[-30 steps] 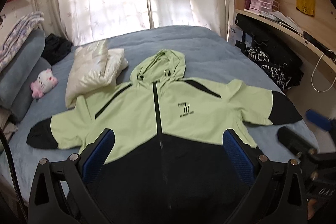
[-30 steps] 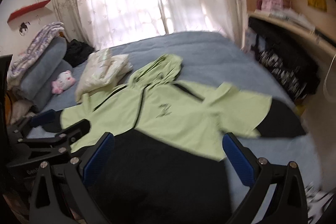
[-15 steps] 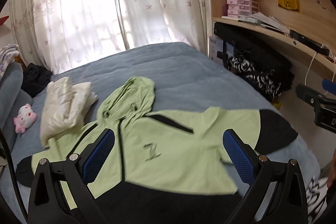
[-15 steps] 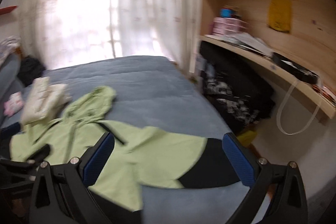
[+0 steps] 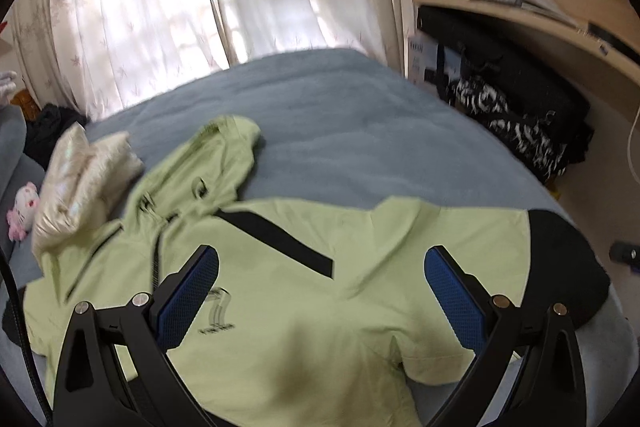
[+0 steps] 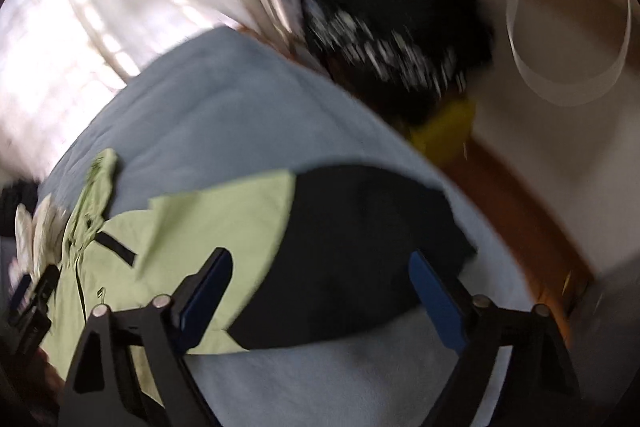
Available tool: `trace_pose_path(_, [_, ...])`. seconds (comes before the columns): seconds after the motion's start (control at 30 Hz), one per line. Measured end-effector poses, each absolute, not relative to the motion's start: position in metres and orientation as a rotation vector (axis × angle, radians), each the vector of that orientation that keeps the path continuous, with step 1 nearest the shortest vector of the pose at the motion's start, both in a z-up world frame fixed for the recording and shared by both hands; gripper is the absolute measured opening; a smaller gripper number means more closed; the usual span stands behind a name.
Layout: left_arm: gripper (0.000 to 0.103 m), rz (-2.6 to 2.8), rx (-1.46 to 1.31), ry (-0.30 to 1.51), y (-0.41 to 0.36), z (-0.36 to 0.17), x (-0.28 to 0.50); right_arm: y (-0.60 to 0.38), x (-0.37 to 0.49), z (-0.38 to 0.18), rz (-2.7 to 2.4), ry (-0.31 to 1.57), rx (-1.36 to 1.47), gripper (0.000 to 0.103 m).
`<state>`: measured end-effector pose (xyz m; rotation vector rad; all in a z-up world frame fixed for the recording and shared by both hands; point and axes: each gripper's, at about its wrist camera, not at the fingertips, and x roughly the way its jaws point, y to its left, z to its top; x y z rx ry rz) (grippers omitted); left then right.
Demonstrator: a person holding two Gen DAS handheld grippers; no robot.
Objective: Fold large clothes
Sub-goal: 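Move the right tool to the black sleeve cuff beside the jacket body, then grasp the black sleeve cuff with the right gripper and lift it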
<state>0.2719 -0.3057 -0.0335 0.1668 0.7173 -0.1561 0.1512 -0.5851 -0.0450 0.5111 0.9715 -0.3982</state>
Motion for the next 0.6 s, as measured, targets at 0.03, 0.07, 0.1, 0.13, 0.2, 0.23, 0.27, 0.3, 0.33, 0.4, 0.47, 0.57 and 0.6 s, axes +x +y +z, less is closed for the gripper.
trace_pose_path(0.03, [0.102,-0.153,0.172,0.732,-0.312,-0.044,0.275,-0.585,0.151,-0.045,-0.398,0.972,0.511,0.086])
trace_pose_path(0.07, [0.102,-0.154,0.176,0.74,-0.317,-0.052,0.276,-0.595,0.148,-0.059,-0.412,1.0,0.56,0.085])
trace_pose_path(0.1, [0.102,-0.155,0.18,0.745,-0.32,-0.058,0.276,-0.604,0.144,-0.072,-0.421,1.027,0.609,0.084])
trace_pose_path(0.13, [0.102,-0.157,0.188,0.753,-0.326,-0.066,0.277,-0.61,0.141,-0.081,-0.429,1.044,0.649,0.084])
trace_pose_path(0.2, [0.102,-0.162,0.2,0.764,-0.331,-0.076,0.278,-0.62,0.136,-0.096,-0.44,1.063,0.713,0.083])
trace_pose_path(0.23, [0.102,-0.165,0.205,0.772,-0.336,-0.082,0.278,-0.626,0.134,-0.104,-0.442,1.067,0.747,0.083])
trace_pose_path(0.27, [0.102,-0.167,0.206,0.778,-0.339,-0.087,0.278,-0.633,0.134,-0.118,-0.456,1.074,0.805,0.083])
trace_pose_path(0.3, [0.102,-0.17,0.206,0.781,-0.339,-0.09,0.278,-0.633,0.134,-0.118,-0.456,1.074,0.805,0.083])
trace_pose_path(0.33, [0.102,-0.172,0.205,0.787,-0.341,-0.093,0.278,-0.637,0.133,-0.126,-0.455,1.067,0.845,0.083])
trace_pose_path(0.4, [0.102,-0.179,0.203,0.801,-0.341,-0.099,0.277,-0.64,0.133,-0.136,-0.455,1.048,0.883,0.084])
trace_pose_path(0.47, [0.102,-0.182,0.196,0.82,-0.338,-0.104,0.277,-0.645,0.135,-0.146,-0.447,1.005,0.915,0.087])
trace_pose_path(0.57, [0.102,-0.191,0.168,0.845,-0.33,-0.106,0.278,-0.642,0.14,-0.143,-0.454,0.982,0.895,0.09])
trace_pose_path(0.6, [0.102,-0.195,0.155,0.854,-0.326,-0.106,0.278,-0.642,0.14,-0.143,-0.454,0.982,0.895,0.088])
